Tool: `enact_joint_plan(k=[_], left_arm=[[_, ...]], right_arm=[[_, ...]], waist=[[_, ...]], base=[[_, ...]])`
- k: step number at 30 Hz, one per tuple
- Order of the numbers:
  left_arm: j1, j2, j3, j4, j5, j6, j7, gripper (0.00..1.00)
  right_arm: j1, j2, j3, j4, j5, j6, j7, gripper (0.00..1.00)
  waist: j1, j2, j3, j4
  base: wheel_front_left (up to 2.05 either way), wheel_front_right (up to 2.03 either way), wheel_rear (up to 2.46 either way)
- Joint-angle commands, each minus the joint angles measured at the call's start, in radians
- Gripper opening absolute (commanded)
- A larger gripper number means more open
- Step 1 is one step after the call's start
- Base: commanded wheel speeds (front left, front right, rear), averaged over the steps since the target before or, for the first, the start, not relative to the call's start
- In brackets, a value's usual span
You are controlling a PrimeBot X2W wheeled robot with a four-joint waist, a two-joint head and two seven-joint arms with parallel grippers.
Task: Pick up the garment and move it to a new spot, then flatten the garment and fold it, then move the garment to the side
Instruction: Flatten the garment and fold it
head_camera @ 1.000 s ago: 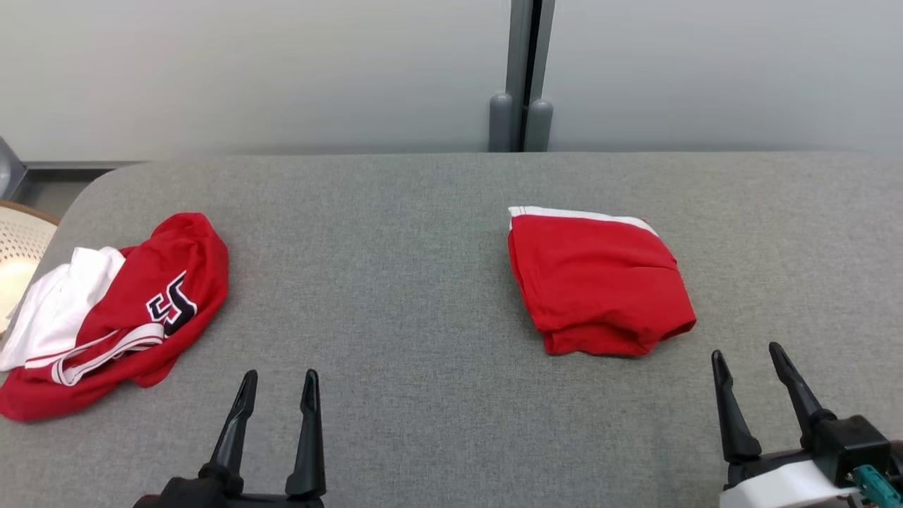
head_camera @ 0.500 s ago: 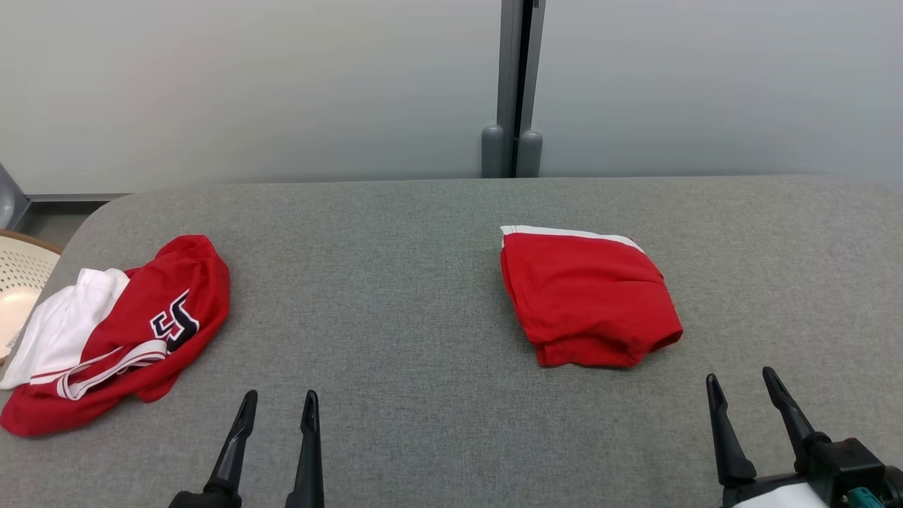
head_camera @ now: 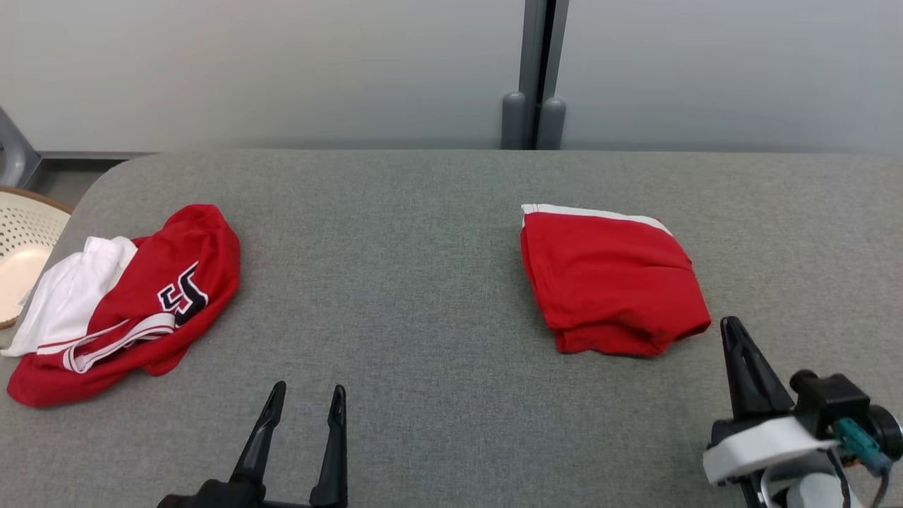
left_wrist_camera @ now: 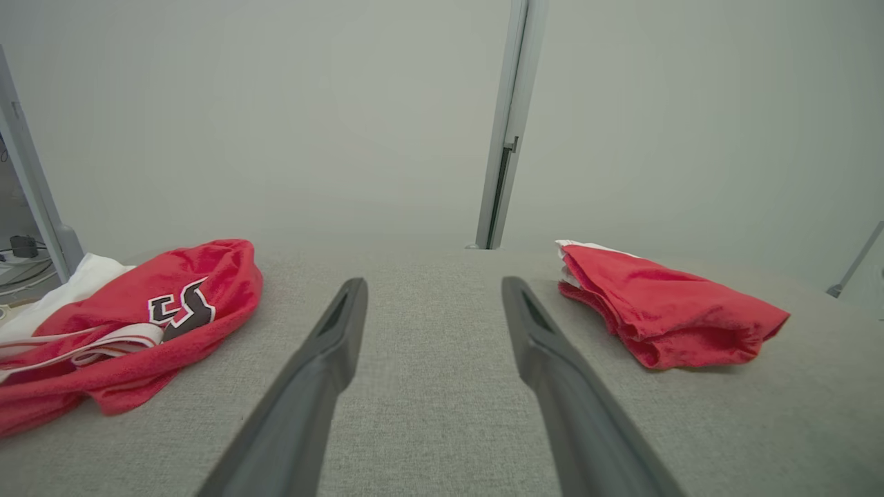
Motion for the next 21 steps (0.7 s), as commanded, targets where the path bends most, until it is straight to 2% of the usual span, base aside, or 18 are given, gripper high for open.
enact_joint_plan(k=[1, 9, 15, 21], left_arm=[[-0.025, 0.002, -0.007, 0.004, -0.005, -0.003, 0.0, 1.0], [-0.101, 0.002, -0.065, 0.022, -0.015, -0.004, 0.0, 1.0], [-0.147, 0.002, -0.087, 0.031, -0.026, 0.004, 0.0, 1.0], [-0.174, 0.002, -0.083, 0.035, -0.034, 0.005, 0.0, 1.0]], right_arm=[[-0.048, -0.004, -0.003, 0.037, 0.003, -0.002, -0.001, 0.0], [-0.306, -0.03, -0.042, 0.309, 0.018, -0.002, -0.001, 0.0], [-0.404, -0.062, -0.069, 0.49, 0.003, -0.002, -0.001, 0.0], [-0.42, -0.049, -0.094, 0.55, -0.018, -0.002, -0.001, 0.0]], waist=[[0.0, -0.0001, 0.032, 0.015], [0.0, -0.0001, 0.124, 0.072], [0.0, -0.0001, 0.182, 0.114], [0.0, -0.0001, 0.211, 0.125]], base=[[0.0, 0.0, 0.0], [0.0, 0.0, 0.0], [0.0, 0.0, 0.0], [0.0, 0.0, 0.0]])
